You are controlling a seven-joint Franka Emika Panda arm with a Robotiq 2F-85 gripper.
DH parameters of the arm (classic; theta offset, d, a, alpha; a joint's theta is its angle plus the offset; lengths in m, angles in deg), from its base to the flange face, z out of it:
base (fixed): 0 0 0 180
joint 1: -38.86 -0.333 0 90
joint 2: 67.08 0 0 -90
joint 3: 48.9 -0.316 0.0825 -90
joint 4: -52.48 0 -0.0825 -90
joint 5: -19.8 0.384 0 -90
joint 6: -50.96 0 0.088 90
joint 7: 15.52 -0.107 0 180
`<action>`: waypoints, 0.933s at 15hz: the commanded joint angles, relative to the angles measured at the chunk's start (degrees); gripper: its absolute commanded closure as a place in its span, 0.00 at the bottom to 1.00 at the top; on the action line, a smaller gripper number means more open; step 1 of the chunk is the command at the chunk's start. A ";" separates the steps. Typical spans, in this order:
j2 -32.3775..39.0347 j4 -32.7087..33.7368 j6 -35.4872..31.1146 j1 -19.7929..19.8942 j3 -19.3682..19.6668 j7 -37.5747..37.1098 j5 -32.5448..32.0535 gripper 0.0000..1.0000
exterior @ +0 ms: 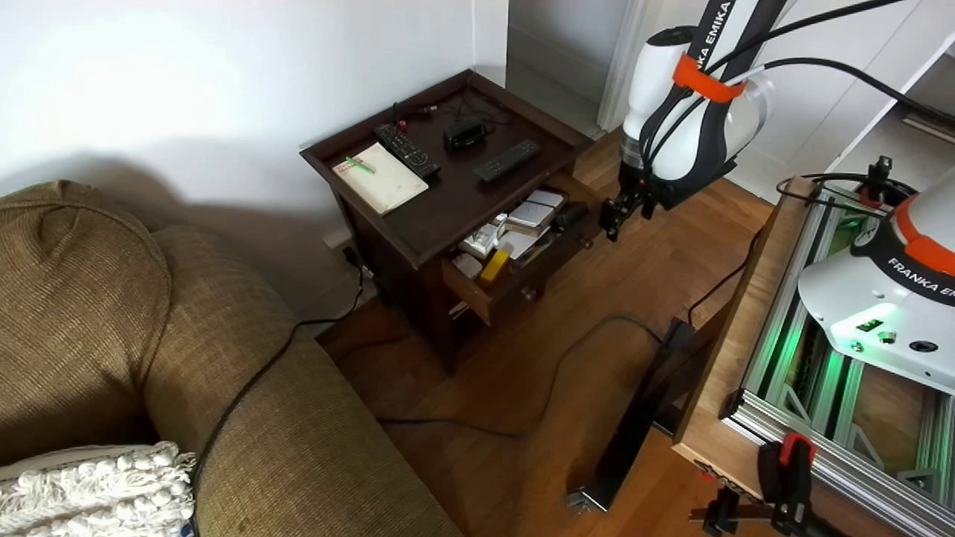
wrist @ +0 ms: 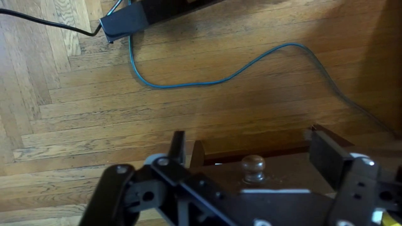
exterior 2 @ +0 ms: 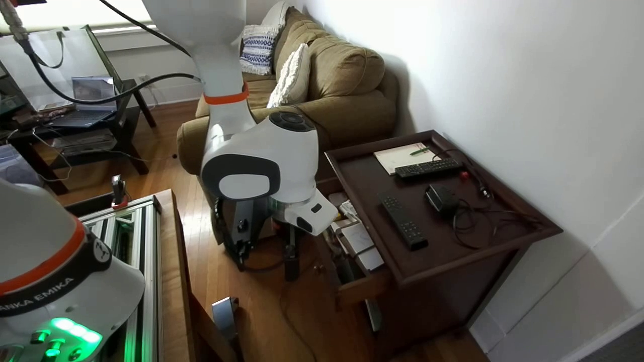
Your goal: Push the open door until it is fully closed
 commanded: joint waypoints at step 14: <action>18.03 10.63 -12.96 6.94 -6.14 -1.12 -1.27 0.00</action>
